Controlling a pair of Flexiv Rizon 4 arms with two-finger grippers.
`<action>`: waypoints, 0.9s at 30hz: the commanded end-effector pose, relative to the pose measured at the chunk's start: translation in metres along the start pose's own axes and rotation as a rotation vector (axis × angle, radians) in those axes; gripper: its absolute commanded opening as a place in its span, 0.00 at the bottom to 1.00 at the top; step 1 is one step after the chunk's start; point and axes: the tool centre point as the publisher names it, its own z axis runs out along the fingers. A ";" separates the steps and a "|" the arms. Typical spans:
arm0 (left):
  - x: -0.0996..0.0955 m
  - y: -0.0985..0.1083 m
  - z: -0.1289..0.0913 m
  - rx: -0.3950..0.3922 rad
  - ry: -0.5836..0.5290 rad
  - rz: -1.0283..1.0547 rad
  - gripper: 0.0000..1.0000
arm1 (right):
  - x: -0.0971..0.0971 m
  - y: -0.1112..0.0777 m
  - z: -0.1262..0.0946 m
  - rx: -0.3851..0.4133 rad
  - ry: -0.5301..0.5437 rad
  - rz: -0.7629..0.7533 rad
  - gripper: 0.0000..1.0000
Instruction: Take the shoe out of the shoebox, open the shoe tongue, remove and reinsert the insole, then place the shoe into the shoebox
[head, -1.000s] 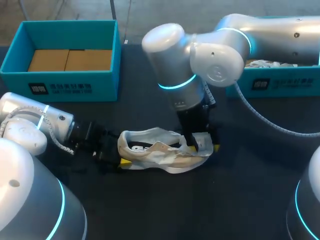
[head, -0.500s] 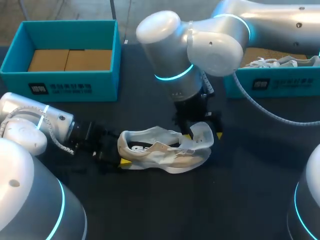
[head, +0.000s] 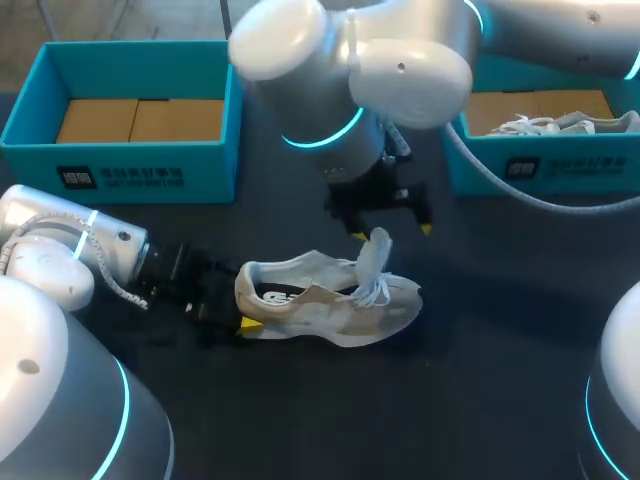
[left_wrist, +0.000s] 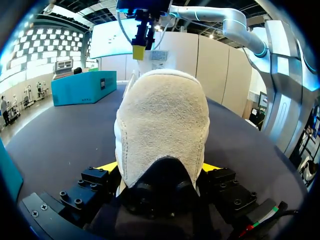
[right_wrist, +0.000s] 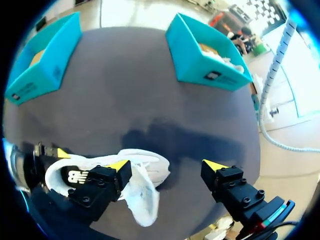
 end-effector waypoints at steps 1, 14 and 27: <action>-0.001 0.001 0.001 -0.001 0.000 0.000 0.00 | 0.009 0.003 -0.021 -0.107 0.032 -0.140 0.93; -0.001 0.001 0.001 -0.001 0.000 0.000 0.00 | 0.037 -0.006 -0.066 -0.293 0.160 -0.690 0.42; -0.001 0.001 0.001 -0.001 0.000 0.000 0.00 | 0.059 -0.034 -0.089 -0.395 0.261 -1.210 0.00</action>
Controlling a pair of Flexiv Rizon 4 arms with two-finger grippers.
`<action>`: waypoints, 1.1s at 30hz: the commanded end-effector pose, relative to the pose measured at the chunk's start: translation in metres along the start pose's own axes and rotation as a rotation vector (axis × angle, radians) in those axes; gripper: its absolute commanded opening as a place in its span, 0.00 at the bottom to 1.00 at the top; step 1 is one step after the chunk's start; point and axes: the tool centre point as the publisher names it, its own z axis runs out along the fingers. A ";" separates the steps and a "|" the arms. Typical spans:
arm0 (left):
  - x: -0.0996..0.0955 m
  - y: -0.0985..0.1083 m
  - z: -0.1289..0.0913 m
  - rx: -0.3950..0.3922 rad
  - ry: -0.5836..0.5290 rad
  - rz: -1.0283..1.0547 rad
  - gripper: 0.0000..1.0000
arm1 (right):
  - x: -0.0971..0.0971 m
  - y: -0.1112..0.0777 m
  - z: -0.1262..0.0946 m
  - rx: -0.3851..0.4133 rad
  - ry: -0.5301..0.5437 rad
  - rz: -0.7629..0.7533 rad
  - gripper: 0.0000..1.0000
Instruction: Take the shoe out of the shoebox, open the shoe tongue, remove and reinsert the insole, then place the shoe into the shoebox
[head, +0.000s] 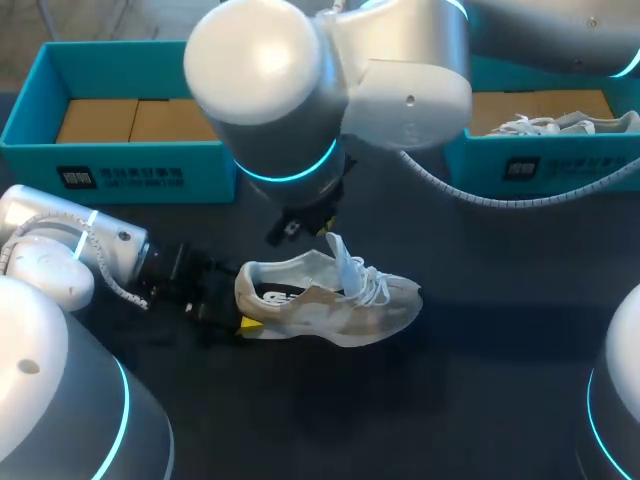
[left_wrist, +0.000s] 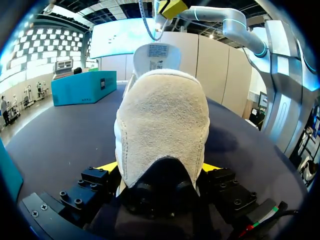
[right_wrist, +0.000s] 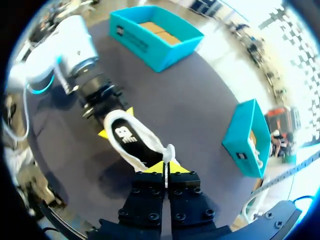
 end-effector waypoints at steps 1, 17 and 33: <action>-0.001 0.001 0.001 -0.001 0.000 0.000 0.00 | 0.004 -0.005 0.000 -0.095 0.097 -0.416 0.00; -0.001 0.001 0.001 -0.001 0.000 0.000 0.00 | 0.037 0.013 0.021 -0.066 0.186 -0.745 0.00; -0.001 0.001 0.001 -0.001 0.000 0.000 0.00 | 0.058 0.020 0.075 0.032 0.322 -0.739 0.00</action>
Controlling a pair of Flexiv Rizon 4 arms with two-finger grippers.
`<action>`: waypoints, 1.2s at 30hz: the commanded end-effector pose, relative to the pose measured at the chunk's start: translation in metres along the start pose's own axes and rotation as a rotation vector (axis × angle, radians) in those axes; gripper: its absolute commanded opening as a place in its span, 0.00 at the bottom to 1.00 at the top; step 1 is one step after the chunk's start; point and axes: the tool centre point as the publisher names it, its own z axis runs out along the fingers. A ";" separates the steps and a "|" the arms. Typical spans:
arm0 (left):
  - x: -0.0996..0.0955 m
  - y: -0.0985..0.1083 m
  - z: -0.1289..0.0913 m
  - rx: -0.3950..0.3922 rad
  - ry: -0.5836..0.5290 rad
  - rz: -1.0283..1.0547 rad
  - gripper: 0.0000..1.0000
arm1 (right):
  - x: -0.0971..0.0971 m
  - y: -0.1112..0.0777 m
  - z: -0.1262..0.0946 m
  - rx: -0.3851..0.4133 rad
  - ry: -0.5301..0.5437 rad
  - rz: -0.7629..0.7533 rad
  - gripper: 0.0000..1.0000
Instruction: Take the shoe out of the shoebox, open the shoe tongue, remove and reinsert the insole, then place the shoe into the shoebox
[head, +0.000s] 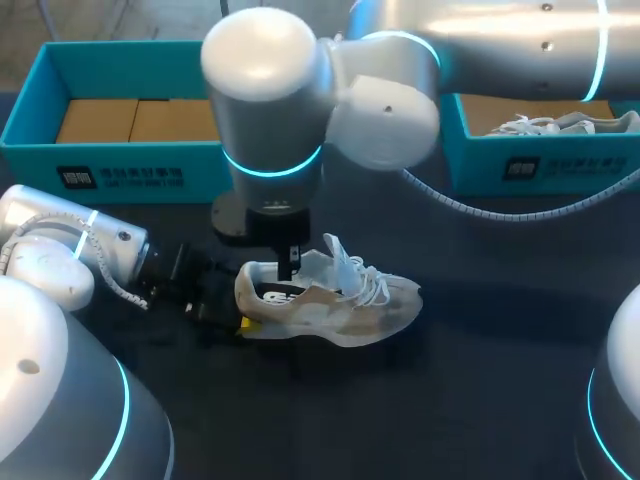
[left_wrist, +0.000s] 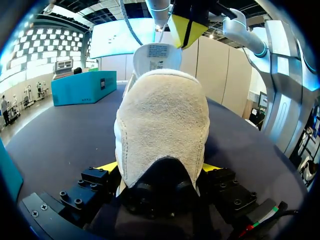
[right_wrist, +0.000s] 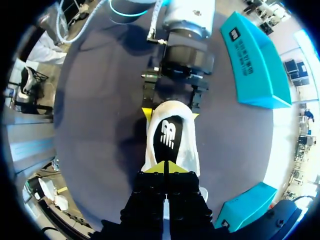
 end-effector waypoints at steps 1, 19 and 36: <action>-0.001 0.001 0.001 -0.001 0.000 0.000 0.00 | -0.007 0.007 0.018 0.016 0.084 0.035 0.00; -0.001 0.001 0.001 -0.001 0.000 0.000 0.00 | -0.007 0.007 0.018 0.016 0.084 0.035 0.00; -0.001 0.001 0.001 -0.001 0.000 0.000 0.00 | -0.015 0.000 0.062 0.065 0.039 0.034 0.00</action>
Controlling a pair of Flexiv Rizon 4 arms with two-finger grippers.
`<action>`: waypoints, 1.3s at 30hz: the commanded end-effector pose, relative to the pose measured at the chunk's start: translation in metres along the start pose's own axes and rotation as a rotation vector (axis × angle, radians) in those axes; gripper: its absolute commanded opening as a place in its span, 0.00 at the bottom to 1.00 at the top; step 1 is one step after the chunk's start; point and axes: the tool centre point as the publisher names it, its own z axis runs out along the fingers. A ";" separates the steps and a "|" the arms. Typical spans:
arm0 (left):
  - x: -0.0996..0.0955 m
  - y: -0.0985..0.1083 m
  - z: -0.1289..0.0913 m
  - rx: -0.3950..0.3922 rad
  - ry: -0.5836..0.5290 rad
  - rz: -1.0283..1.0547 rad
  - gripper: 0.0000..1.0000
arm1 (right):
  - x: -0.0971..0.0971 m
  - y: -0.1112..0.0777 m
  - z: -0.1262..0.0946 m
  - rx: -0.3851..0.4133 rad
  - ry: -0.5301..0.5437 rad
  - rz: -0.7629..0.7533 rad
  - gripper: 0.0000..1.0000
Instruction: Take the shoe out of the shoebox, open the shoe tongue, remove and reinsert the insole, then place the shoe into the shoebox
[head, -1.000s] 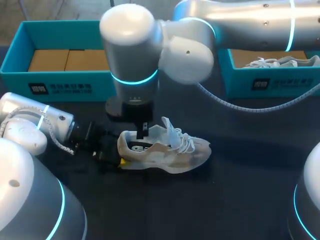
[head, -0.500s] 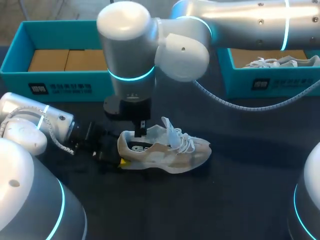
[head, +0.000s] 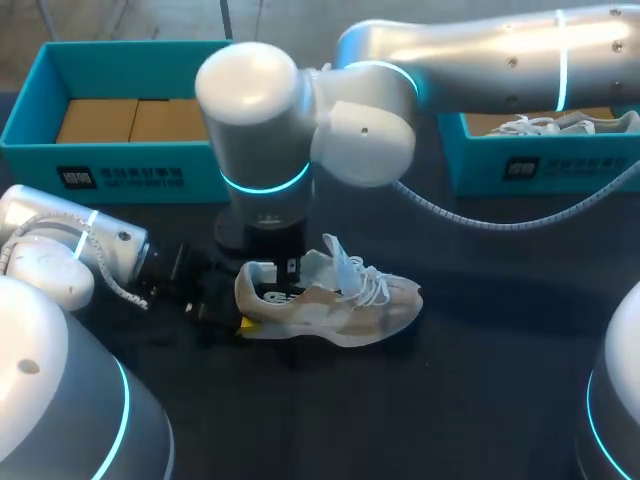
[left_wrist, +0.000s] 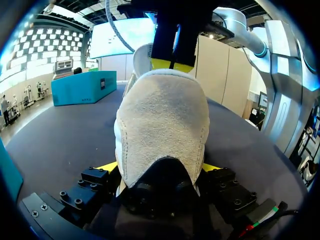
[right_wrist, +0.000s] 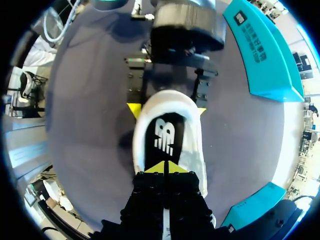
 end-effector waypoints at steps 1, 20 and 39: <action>-0.001 0.001 0.001 -0.001 0.000 0.000 0.00 | -0.008 0.001 0.009 0.019 0.011 0.005 0.00; -0.001 0.001 0.001 -0.001 0.000 0.000 0.00 | 0.005 -0.030 0.037 0.099 0.099 0.033 0.00; -0.001 0.001 0.001 -0.001 0.000 0.000 0.00 | -0.003 -0.025 0.048 0.020 0.002 0.086 0.43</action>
